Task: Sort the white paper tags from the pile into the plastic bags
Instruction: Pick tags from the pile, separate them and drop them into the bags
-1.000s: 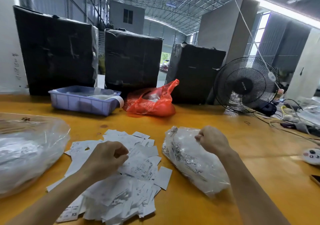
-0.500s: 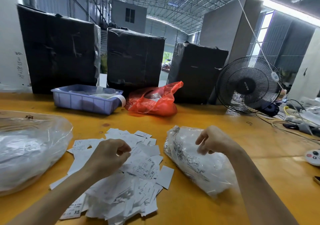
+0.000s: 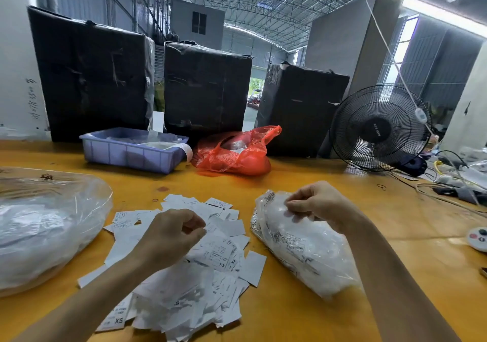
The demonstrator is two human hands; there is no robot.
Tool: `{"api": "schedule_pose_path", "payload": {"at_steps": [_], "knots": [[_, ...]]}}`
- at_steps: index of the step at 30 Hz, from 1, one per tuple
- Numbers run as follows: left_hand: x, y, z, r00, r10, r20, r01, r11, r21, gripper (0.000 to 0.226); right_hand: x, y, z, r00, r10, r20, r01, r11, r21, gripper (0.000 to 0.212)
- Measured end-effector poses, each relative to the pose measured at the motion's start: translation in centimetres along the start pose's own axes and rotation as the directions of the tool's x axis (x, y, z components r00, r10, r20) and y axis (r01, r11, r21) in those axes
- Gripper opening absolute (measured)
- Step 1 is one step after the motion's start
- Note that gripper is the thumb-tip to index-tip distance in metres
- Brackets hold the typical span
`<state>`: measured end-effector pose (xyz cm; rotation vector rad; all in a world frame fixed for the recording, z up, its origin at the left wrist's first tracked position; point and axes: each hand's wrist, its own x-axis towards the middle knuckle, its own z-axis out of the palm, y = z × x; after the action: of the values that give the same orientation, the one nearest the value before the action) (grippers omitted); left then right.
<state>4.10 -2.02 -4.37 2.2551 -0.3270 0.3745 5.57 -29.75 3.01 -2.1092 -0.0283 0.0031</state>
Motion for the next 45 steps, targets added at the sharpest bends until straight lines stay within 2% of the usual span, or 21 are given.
{"api": "schedule_pose_path", "payload": {"at_steps": [3, 5, 7, 9, 12, 14, 16, 18, 20, 22, 24, 27, 30, 32, 34, 36, 37, 39, 41, 42, 45], "knots": [[-0.1, 1.2, 0.0, 0.993, -0.092, 0.068, 0.107, 0.952, -0.287, 0.028, -0.4, -1.1, 1.9, 0.996, -0.035, 0.081, 0.027, 0.994, 0.108, 0.005], [-0.4, 2.2, 0.0, 0.966, -0.163, 0.198, 0.246, 0.809, -0.534, 0.052, -0.7, -1.7, 3.7, 0.981, -0.066, 0.181, 0.038, 0.987, 0.155, 0.003], [-0.7, 3.0, 0.2, 0.929, -0.189, 0.317, 0.359, 0.663, -0.657, 0.063, -1.0, -2.1, 5.6, 0.959, -0.118, 0.257, 0.084, 0.987, 0.139, 0.004], [-0.9, 3.3, 0.1, 0.908, -0.169, 0.384, 0.401, 0.619, -0.675, 0.059, -1.3, -2.4, 7.2, 0.942, -0.161, 0.295, 0.132, 0.984, 0.119, 0.007], [-1.1, 3.3, 0.1, 0.907, -0.188, 0.378, 0.405, 0.641, -0.652, 0.037, -1.4, -2.6, 7.6, 0.936, -0.184, 0.299, 0.16, 0.982, 0.104, 0.009], [-1.0, 2.9, 0.1, 0.911, -0.25, 0.329, 0.409, 0.65, -0.641, 0.023, -1.0, -2.4, 6.5, 0.958, -0.17, 0.231, 0.156, 0.985, 0.079, 0.008], [-0.8, 2.6, 0.2, 0.914, -0.284, 0.288, 0.405, 0.643, -0.65, 0.012, -0.2, -1.5, 4.5, 0.99, -0.122, 0.073, 0.121, 0.992, 0.021, 0.009], [-0.7, 2.3, 0.1, 0.914, -0.297, 0.277, 0.405, 0.619, -0.672, 0.009, 0.8, 0.3, 2.4, 0.986, -0.086, -0.145, 0.06, 0.982, -0.178, 0.014], [-0.6, 2.1, 0.0, 0.912, -0.309, 0.27, 0.408, 0.607, -0.682, 0.012, 1.6, 2.4, 1.1, 0.956, -0.042, -0.289, -0.061, 0.939, -0.337, 0.014], [-0.5, 1.9, 0.0, 0.91, -0.319, 0.263, 0.409, 0.597, -0.69, 0.018, 2.2, 4.1, 1.0, 0.954, 0.005, -0.3, -0.152, 0.871, -0.468, 0.01], [-0.4, 1.8, -0.2, 0.91, -0.333, 0.246, 0.407, 0.613, -0.678, 0.023, 2.6, 5.0, 1.7, 0.965, 0.005, -0.264, -0.182, 0.737, -0.651, 0.025], [-0.3, 1.5, -0.5, 0.908, -0.372, 0.193, 0.403, 0.648, -0.647, 0.024, 2.5, 4.4, 2.4, 0.964, -0.068, -0.256, -0.158, 0.63, -0.761, 0.039], [-0.1, 1.1, -0.8, 0.894, -0.416, 0.168, 0.419, 0.64, -0.644, 0.024, 1.9, 2.6, 2.7, 0.929, -0.184, -0.321, -0.175, 0.546, -0.819, 0.034], [0.1, 0.8, -1.2, 0.881, -0.443, 0.164, 0.433, 0.616, -0.658, 0.024, 1.2, 1.3, 3.1, 0.857, -0.356, -0.372, -0.149, 0.52, -0.841, 0.024], [0.4, 0.4, -1.5, 0.868, -0.469, 0.161, 0.438, 0.572, -0.694, 0.025, 0.6, 0.2, 4.0, 0.748, -0.562, -0.352, -0.013, 0.519, -0.855, 0.017], [0.6, -0.1, -1.8, 0.856, -0.494, 0.151, 0.434, 0.528, -0.73, 0.025, -0.1, -0.8, 5.4, 0.665, -0.695, -0.273, 0.245, 0.548, -0.8, 0.018], [0.7, -0.2, -2.0, 0.852, -0.502, 0.149, 0.431, 0.511, -0.744, 0.025, -0.5, -1.3, 6.5, 0.675, -0.704, -0.219, 0.363, 0.576, -0.733, 0.017], [0.7, -0.3, -2.0, 0.848, -0.505, 0.157, 0.428, 0.48, -0.766, 0.024, -1.2, -1.8, 9.2, 0.786, -0.614, -0.076, 0.467, 0.669, -0.578, 0.014], [0.6, 0.1, -2.0, 0.854, -0.489, 0.18, 0.42, 0.441, -0.793, 0.022, -1.6, -1.6, 11.8, 0.897, -0.437, 0.068, 0.423, 0.801, -0.424, 0.013], [0.5, 0.3, -1.9, 0.859, -0.475, 0.192, 0.413, 0.418, -0.809, 0.024, -1.8, -1.5, 12.7, 0.926, -0.358, 0.124, 0.378, 0.858, -0.348, 0.015], [0.3, 1.0, -1.3, 0.867, -0.449, 0.218, 0.403, 0.371, -0.837, 0.032, -2.4, -1.5, 13.9, 0.943, -0.191, 0.271, 0.196, 0.981, 0.007, 0.028]]}}
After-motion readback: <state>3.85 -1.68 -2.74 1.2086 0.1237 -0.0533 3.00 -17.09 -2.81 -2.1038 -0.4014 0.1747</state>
